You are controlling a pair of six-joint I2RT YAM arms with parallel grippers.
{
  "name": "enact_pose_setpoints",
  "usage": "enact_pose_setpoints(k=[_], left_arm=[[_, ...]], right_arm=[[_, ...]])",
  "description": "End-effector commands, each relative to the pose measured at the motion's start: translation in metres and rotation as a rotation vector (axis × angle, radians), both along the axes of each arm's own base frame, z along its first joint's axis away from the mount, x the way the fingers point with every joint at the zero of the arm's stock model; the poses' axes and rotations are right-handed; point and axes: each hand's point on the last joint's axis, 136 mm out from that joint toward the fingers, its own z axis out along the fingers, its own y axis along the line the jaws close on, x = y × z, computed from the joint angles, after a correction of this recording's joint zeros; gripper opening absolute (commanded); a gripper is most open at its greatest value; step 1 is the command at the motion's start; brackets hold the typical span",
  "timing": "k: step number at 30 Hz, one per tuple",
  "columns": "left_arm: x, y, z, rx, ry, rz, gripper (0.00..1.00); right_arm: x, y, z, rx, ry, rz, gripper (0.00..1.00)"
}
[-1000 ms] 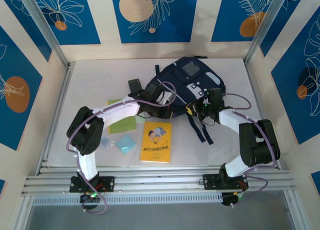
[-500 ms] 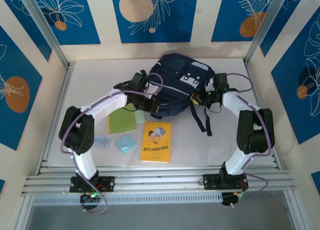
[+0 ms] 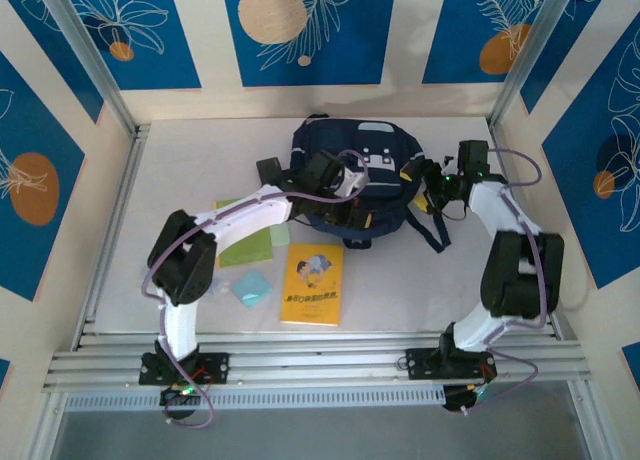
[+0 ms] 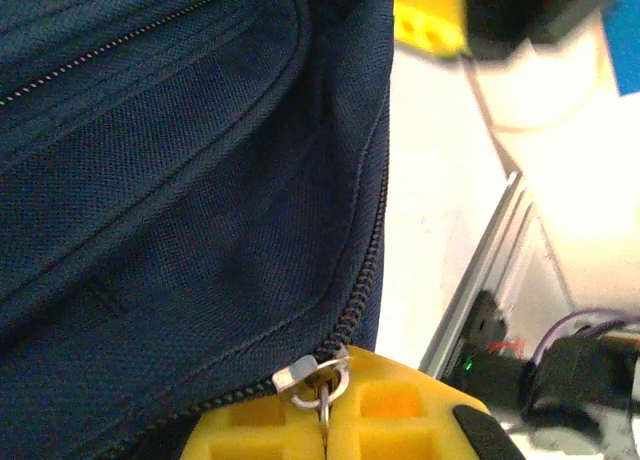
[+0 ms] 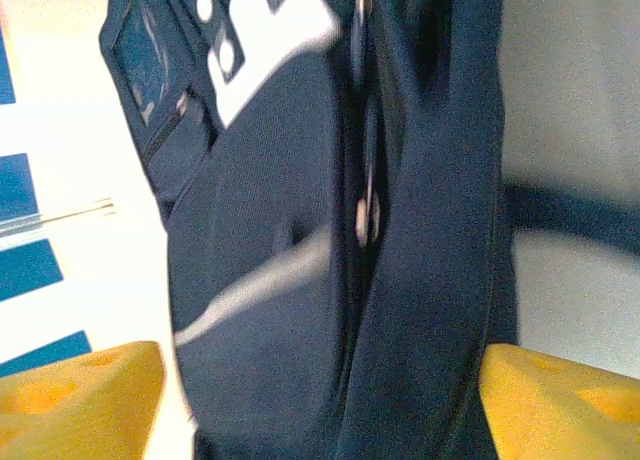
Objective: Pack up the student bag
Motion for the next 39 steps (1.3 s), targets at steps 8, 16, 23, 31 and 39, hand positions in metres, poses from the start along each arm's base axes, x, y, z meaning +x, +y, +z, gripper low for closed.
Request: enact_pose_setpoints(k=[8,16,23,31,39], left_arm=[[0.004,-0.034,0.047,-0.18,-0.049,0.027,0.0],[-0.019,-0.034,0.044,-0.183,-0.012,-0.009,0.0],[-0.027,0.01,0.029,-0.013,-0.05,-0.039,0.0],[-0.022,0.101,-0.003,0.258,-0.013,-0.023,0.0],[0.033,0.18,-0.024,0.42,-0.035,0.13,0.0]], right_arm=[[-0.052,0.04,-0.008,0.2,0.048,-0.114,0.99],[-0.022,0.073,-0.031,0.191,0.006,-0.13,0.9],[-0.016,0.054,-0.029,0.038,-0.034,-0.102,0.0],[-0.023,0.037,-0.013,-0.132,-0.09,-0.017,0.0],[-0.026,0.027,-0.005,-0.153,-0.109,0.071,0.0]])
